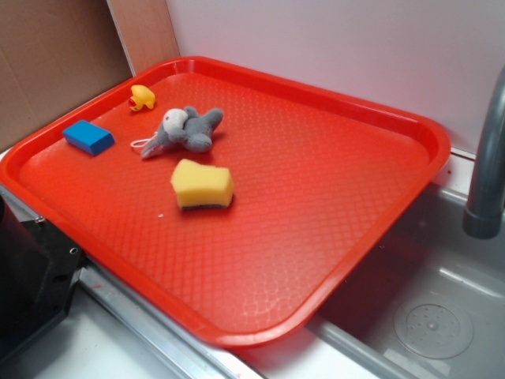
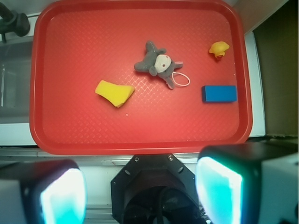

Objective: Grab the blue block.

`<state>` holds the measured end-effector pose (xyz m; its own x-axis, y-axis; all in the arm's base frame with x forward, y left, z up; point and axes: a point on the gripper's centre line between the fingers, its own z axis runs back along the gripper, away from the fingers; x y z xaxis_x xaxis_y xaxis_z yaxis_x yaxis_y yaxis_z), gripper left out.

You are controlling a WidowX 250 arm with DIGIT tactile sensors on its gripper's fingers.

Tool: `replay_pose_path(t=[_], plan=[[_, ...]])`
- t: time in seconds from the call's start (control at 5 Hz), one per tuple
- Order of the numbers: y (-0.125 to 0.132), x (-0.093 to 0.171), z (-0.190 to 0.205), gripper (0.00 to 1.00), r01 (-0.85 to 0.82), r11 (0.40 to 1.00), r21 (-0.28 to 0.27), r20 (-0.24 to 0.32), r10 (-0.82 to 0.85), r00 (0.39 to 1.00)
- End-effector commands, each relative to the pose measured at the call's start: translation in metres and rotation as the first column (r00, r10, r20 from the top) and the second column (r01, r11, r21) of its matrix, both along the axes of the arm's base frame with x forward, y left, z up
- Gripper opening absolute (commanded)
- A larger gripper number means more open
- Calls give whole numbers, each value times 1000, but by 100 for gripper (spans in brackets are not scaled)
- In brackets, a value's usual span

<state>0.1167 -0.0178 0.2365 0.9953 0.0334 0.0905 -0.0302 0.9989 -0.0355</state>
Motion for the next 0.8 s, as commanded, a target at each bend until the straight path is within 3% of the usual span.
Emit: replay_pose_path(t=[0.0, 0.2, 0.4, 0.6], plan=[[0, 0, 0, 100, 0, 1000, 0, 0, 0, 1000], [5, 2, -2, 100, -143, 989, -35, 28, 144, 989], [15, 8, -7, 100, -355, 934, -48, 64, 358, 932], [32, 16, -22, 100, -571, 816, -92, 91, 578, 811]])
